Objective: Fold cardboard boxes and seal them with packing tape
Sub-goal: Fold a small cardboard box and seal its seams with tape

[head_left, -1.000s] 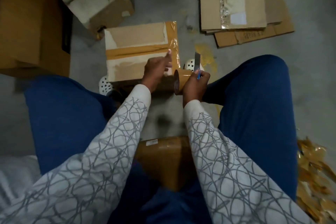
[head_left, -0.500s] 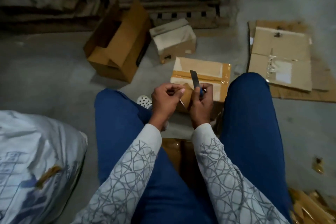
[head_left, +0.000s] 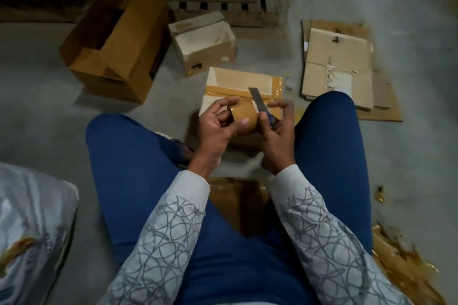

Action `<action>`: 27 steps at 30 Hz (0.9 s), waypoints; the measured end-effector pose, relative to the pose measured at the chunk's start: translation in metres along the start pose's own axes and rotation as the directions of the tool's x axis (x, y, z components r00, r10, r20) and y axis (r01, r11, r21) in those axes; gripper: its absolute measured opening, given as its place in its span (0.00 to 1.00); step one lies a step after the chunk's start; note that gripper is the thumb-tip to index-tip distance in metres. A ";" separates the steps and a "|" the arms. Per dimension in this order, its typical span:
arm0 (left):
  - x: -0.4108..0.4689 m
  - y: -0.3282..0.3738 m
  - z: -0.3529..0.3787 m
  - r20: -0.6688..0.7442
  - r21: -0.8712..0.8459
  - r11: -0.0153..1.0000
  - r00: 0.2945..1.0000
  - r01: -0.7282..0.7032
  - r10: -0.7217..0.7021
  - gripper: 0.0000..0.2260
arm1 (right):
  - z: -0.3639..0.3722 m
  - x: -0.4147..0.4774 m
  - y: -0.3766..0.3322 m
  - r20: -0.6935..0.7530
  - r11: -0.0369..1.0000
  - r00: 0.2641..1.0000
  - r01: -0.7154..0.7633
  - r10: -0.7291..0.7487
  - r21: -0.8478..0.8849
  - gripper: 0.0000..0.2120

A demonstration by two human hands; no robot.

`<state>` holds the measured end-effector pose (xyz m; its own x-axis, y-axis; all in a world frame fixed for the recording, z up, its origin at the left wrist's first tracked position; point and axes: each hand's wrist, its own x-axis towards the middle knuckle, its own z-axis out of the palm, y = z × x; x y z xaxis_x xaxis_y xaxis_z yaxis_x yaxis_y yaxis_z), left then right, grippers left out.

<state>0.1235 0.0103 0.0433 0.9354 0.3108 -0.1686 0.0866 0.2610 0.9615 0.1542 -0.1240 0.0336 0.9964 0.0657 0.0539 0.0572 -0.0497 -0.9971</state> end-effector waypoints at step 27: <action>0.001 -0.028 0.038 0.126 0.416 0.883 0.975 -0.217 0.181 0.34 | -0.029 0.001 0.013 0.060 0.676 0.834 -0.484 0.548 0.556 0.07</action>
<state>0.1348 -0.0319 0.0249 0.9712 0.2353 0.0364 0.0161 -0.2175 0.9759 0.1575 -0.1533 0.0226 0.8590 0.0877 -0.5044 -0.4783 0.4889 -0.7295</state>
